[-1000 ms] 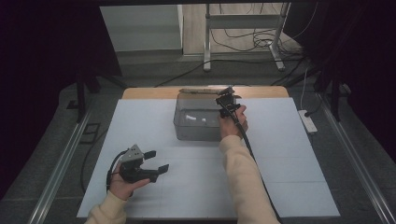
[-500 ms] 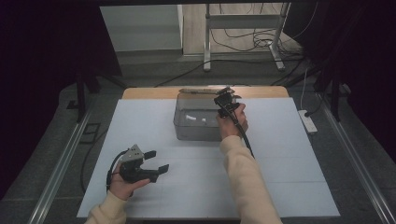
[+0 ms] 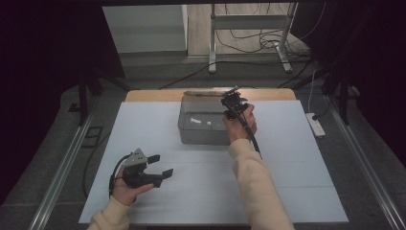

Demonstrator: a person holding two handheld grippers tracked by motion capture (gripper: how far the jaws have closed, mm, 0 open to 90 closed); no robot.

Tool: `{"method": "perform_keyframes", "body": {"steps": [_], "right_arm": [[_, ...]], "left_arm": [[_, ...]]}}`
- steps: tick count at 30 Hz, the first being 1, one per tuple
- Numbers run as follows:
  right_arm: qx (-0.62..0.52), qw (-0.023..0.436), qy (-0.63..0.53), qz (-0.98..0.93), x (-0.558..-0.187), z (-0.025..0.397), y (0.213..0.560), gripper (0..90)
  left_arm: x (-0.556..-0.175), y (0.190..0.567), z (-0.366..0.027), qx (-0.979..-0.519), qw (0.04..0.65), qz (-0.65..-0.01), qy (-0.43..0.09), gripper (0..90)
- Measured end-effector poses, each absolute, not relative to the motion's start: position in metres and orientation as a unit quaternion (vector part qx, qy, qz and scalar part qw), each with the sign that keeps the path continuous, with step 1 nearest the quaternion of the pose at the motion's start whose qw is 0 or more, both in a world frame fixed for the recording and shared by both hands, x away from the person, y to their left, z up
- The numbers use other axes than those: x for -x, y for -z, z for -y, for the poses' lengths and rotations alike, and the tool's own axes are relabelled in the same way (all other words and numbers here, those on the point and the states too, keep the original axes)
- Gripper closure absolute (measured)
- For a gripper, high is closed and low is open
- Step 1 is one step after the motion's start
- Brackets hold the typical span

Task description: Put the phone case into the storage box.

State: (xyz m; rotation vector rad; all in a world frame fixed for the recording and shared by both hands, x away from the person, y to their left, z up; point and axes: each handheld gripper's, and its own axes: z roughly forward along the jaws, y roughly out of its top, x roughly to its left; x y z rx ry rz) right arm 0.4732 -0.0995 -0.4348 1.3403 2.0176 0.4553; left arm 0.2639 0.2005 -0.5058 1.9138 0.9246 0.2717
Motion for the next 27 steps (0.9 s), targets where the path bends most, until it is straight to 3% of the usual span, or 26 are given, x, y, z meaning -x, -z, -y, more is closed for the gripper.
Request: {"method": "perform_keyframes", "body": {"steps": [12,27], "right_arm": [[-0.516,0.292,-0.213,-0.777,-0.467,0.116,0.422,47.4],[-0.502,0.236,-0.257,-0.792,-0.452,0.127,0.406,39.7]], "left_arm": [[-0.264,0.506,-0.201,-0.784,0.478,-0.381,-0.111,19.7],[-0.264,0.508,-0.202,-0.784,0.474,-0.384,-0.113,19.6]]}}
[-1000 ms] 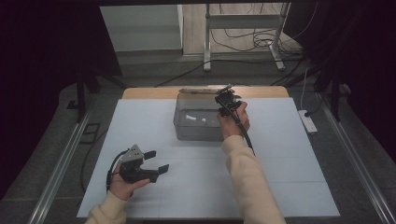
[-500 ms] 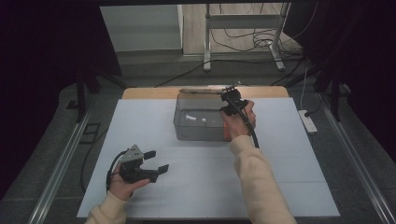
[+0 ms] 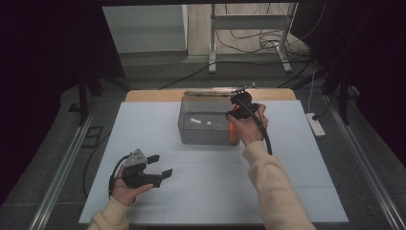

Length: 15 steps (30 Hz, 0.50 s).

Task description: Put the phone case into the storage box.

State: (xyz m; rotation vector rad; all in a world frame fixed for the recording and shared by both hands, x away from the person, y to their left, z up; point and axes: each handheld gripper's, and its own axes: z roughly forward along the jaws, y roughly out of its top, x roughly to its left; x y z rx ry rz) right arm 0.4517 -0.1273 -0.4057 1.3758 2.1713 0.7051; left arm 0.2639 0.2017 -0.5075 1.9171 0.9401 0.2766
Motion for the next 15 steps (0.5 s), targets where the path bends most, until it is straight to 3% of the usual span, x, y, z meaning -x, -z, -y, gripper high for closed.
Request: {"method": "perform_keyframes", "body": {"steps": [15], "right_arm": [[-0.442,0.203,-0.32,-0.813,-0.426,0.134,0.398,31.5]], "left_arm": [[-0.265,0.51,-0.201,-0.788,0.466,-0.386,-0.115,19.5]]}}
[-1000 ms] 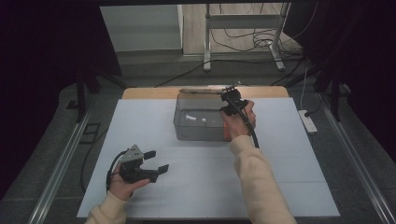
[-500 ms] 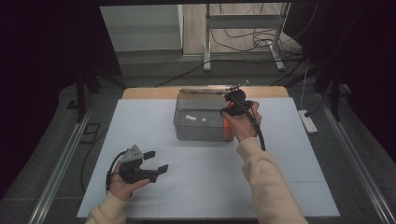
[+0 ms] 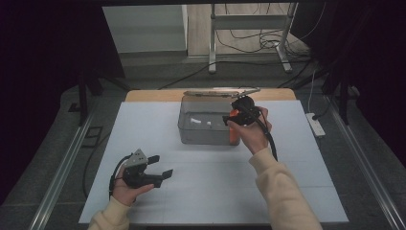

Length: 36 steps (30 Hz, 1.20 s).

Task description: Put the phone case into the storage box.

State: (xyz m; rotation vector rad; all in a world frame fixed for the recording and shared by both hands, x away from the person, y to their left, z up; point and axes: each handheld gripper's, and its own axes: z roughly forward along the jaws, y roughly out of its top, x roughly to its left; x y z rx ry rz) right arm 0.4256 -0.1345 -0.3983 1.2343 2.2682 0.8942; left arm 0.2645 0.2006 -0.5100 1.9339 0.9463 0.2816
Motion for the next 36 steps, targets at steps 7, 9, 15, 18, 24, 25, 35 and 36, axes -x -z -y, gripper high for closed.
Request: {"method": "perform_keyframes", "body": {"steps": [7,9,15,18,24,25,35,36], "right_arm": [[-0.401,0.206,-0.355,-0.819,-0.407,0.143,0.393,30.5],[-0.39,0.207,-0.361,-0.821,-0.402,0.145,0.393,30.5],[-0.356,0.208,-0.383,-0.827,-0.389,0.156,0.399,29.7],[-0.347,0.205,-0.395,-0.825,-0.382,0.165,0.403,29.3],[-0.33,0.2,-0.429,-0.816,-0.366,0.187,0.41,28.2],[-0.329,0.197,-0.437,-0.814,-0.363,0.191,0.412,27.8],[-0.324,0.169,-0.468,-0.804,-0.337,0.228,0.434,25.0],[-0.323,0.168,-0.469,-0.804,-0.334,0.231,0.437,24.5]], "left_arm": [[-0.264,0.511,-0.202,-0.786,0.464,-0.39,-0.118,19.5],[-0.263,0.511,-0.201,-0.786,0.464,-0.391,-0.12,19.5],[-0.263,0.511,-0.203,-0.784,0.463,-0.396,-0.12,19.5],[-0.264,0.511,-0.204,-0.784,0.461,-0.397,-0.121,19.5],[-0.264,0.512,-0.204,-0.784,0.458,-0.4,-0.123,19.5],[-0.263,0.512,-0.204,-0.784,0.458,-0.4,-0.123,19.4],[-0.261,0.514,-0.206,-0.782,0.455,-0.408,-0.126,19.4],[-0.261,0.514,-0.206,-0.782,0.454,-0.409,-0.126,19.4]]}}
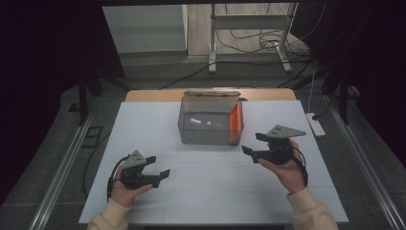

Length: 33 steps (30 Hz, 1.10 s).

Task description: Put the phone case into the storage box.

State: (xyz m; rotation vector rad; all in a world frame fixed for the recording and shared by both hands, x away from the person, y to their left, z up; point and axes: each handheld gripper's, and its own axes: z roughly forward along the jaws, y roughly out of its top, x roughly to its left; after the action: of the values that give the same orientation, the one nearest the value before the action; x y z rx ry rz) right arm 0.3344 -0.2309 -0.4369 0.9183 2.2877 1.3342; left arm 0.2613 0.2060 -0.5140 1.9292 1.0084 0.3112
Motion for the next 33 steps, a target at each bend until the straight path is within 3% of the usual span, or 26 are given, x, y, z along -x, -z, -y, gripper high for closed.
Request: {"method": "perform_keyframes", "body": {"steps": [7,21,33], "right_arm": [[-0.325,0.182,-0.471,-0.8,-0.322,0.251,0.457,23.4],[-0.343,0.161,-0.453,-0.807,-0.3,0.287,0.501,22.3],[-0.348,0.162,-0.46,-0.801,-0.307,0.291,0.505,22.6]], "left_arm": [[-0.261,0.515,-0.206,-0.783,0.451,-0.41,-0.126,19.4],[-0.262,0.517,-0.206,-0.787,0.445,-0.408,-0.128,19.2],[-0.263,0.52,-0.206,-0.79,0.444,-0.405,-0.125,19.1]]}}
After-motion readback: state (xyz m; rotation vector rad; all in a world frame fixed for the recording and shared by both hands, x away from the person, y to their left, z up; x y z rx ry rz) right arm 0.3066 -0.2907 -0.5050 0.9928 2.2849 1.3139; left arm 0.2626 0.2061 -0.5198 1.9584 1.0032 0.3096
